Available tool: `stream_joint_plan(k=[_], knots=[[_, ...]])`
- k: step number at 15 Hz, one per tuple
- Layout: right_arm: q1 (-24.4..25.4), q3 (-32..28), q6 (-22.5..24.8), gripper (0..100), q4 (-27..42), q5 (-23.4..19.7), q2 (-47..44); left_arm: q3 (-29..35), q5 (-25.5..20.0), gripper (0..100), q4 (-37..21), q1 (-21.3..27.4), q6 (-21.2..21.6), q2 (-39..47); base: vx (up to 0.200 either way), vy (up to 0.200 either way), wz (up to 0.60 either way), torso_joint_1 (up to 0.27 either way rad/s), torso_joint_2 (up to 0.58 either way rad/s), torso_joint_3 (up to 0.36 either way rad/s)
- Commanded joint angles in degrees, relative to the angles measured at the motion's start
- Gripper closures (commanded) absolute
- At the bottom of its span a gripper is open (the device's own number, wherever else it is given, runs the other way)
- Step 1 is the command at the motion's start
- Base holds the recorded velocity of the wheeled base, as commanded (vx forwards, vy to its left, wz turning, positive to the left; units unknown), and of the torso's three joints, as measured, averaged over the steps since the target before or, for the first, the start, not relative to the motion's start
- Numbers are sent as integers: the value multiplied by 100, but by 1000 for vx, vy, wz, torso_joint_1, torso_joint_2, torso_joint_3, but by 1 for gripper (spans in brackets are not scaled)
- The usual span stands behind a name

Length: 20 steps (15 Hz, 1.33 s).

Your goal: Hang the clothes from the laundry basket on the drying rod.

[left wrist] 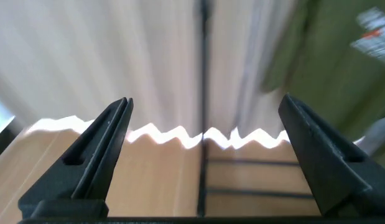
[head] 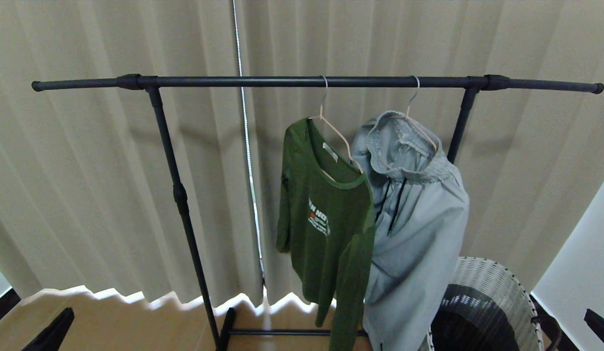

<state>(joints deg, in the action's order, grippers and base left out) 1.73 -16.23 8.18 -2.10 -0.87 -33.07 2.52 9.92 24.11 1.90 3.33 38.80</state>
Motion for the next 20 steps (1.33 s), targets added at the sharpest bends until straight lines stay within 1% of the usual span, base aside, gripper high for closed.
stream_joint_plan(k=[1, 2, 3, 4, 5, 6, 7, 9, 11, 12, 13, 15, 16, 17, 19, 20], knots=[[-6, 49, 35, 0, 350, -1, 600, -6, 1, 0, -1031, -260, -8, -1454, 0, 0, 0, 0, 0, 0], [-32, 181, 26, 0, 509, 25, 890, -6, 1, 0, -1383, -260, -8, -1832, 0, 0, 0, 0, 0, 0], [-32, 181, 26, 0, 509, 25, 890, -6, 1, 0, -1383, -260, -8, -1832, 0, 0, 0, 0, 0, 0], [-270, 937, -1, 0, 702, 130, 1673, 178, -52, 0, -2367, -234, 1, -2685, 0, 0, 0, 0, 0, 0], [-296, 1078, -1, 0, 851, 130, 2007, 257, -61, 0, -2745, -225, 1, -2984, 0, 0, 0, 0, 0, 0], [-305, 1060, -9, 0, 1159, 130, 2358, 231, -61, 0, -2974, -217, 1, -3212, 0, 0, 0, 0, 0, 0], [-296, 1025, -18, 0, 1273, 122, 2639, 196, -61, 0, -3097, -225, 1, -3441, 0, 0, 0, 0, 0, 0], [-305, 1025, -27, 0, 1273, 113, 2806, 196, -61, 0, -3211, -243, -8, -3678, 0, 0, 0, 0, 0, 0], [-252, 1042, -422, 0, 1273, -10, 3149, 187, 36, 0, -3211, -252, -34, -3836, 0, 0, 0, 0, 0, 0], [-208, 1104, -625, 0, 1264, -1, 3228, 161, 124, 0, -3202, -252, -43, -3836, 0, 0, 0, 0, 0, 0], [-182, 1139, -756, 0, 1247, -10, 3272, 161, 238, 0, -3202, -252, 28, -3836, 0, 0, 0, 0, 0, 0], [-182, 1174, -783, 0, 1229, 7, 3281, 152, 282, 0, -3194, -243, 247, -3836, 0, 0, 0, 0, 0, 0], [-173, 1271, -765, 0, 1097, 16, 3281, 108, 247, 0, -3185, -243, 221, -3836, 0, 0, 0, 0, 0, 0], [-182, 1324, -765, 0, 930, 16, 3281, 108, 71, 0, -3185, -243, 203, -3845, 0, 0, 0, 0, 0, 0], [-182, 1333, -774, 0, 895, 7, 3281, 108, -421, 0, -3185, -243, 115, -3845, 0, 0, 0, 0, 0, 0], [-173, 1333, -844, 0, 878, 7, 3281, 82, -860, 0, -3167, -243, -139, -3845, 0, 0, 0, 0, 0, 0]])
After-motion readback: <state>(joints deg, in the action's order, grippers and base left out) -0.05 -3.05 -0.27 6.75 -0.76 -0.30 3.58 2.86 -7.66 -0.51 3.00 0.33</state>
